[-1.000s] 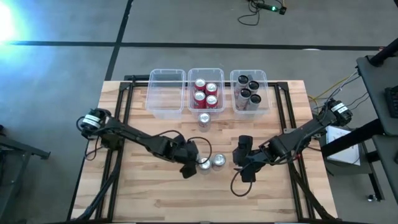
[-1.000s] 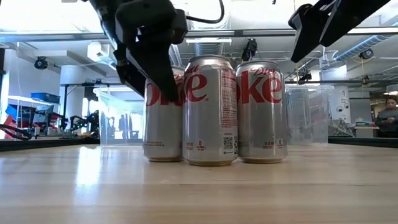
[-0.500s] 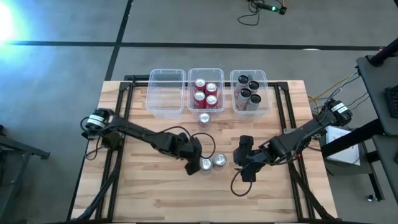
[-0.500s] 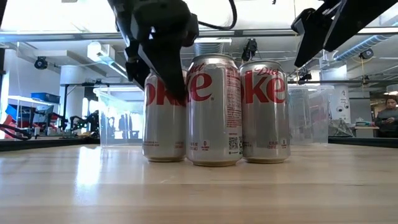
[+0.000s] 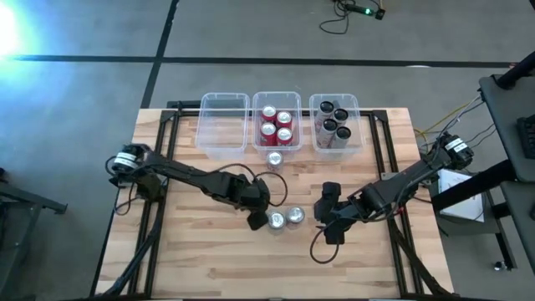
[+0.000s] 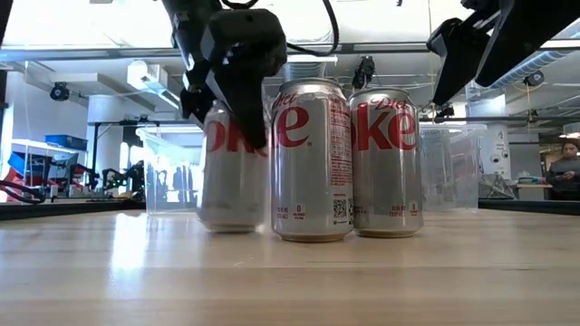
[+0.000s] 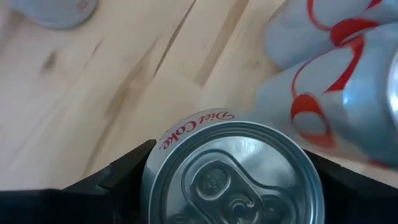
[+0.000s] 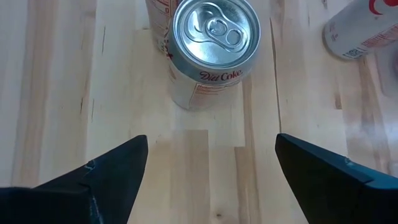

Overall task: Sort soda cans
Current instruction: Put the center red-silver soda can into the left transparent bin

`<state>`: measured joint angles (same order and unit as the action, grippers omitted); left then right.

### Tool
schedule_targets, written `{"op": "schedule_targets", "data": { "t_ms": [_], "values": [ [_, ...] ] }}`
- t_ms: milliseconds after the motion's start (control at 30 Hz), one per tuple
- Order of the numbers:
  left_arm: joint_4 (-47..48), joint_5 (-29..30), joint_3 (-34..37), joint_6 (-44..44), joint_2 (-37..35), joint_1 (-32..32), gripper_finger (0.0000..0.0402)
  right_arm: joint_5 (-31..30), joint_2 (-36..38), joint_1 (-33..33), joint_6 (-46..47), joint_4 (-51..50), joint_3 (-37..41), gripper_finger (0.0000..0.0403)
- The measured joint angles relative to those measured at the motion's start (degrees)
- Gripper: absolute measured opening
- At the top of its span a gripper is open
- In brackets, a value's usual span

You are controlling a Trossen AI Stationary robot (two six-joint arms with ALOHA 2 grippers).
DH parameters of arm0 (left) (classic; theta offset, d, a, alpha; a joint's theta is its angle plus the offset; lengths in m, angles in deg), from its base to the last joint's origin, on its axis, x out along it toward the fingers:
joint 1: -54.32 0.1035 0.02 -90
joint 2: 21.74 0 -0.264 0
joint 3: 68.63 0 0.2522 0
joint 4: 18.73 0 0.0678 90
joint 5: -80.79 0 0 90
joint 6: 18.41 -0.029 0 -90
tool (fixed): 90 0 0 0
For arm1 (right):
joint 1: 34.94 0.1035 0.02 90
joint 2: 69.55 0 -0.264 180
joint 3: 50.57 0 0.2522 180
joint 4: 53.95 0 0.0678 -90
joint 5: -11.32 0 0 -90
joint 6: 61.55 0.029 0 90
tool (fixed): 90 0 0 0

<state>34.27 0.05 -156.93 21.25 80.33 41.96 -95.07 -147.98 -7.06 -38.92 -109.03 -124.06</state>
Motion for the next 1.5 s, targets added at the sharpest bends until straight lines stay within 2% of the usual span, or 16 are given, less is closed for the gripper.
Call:
{"op": "schedule_targets", "data": {
  "t_ms": [200,367,533,667,900,1033,1167,1500],
  "values": [
    [7.7,2.0,-4.8,-1.0,-7.5,0.4,0.0286,1.0,0.0,0.0,-1.4,-0.3,-1.5,0.0329],
    [10.4,4.5,-8.3,-3.0,-15.1,4.2,0.0286,1.3,0.0,0.0,-3.2,1.7,-1.9,0.0310],
    [14.6,8.0,-11.3,-5.0,-20.7,11.6,0.0286,0.9,-0.1,0.0,-3.2,3.9,-1.8,0.0292],
    [15.1,9.0,-12.6,-8.4,-22.3,21.3,0.0286,-3.4,-0.2,0.0,-3.1,6.6,-1.8,0.0277],
    [15.8,4.9,-12.8,-15.0,-20.2,38.8,0.0286,-6.5,-1.3,-0.2,-2.9,10.4,-1.7,0.0252],
    [15.7,4.3,-12.6,-16.5,-19.2,45.7,0.0286,-6.5,-3.0,-0.2,-1.7,10.8,-1.7,0.0240],
    [16.3,4.0,-12.1,-16.9,-15.6,49.1,0.0286,-6.7,-5.2,-0.3,-1.9,10.9,-1.7,0.0231],
    [13.3,5.8,-12.1,-16.1,-5.5,52.4,0.0286,-6.6,-8.8,-0.8,-2.4,13.7,-1.8,0.0226]
  ]
}}
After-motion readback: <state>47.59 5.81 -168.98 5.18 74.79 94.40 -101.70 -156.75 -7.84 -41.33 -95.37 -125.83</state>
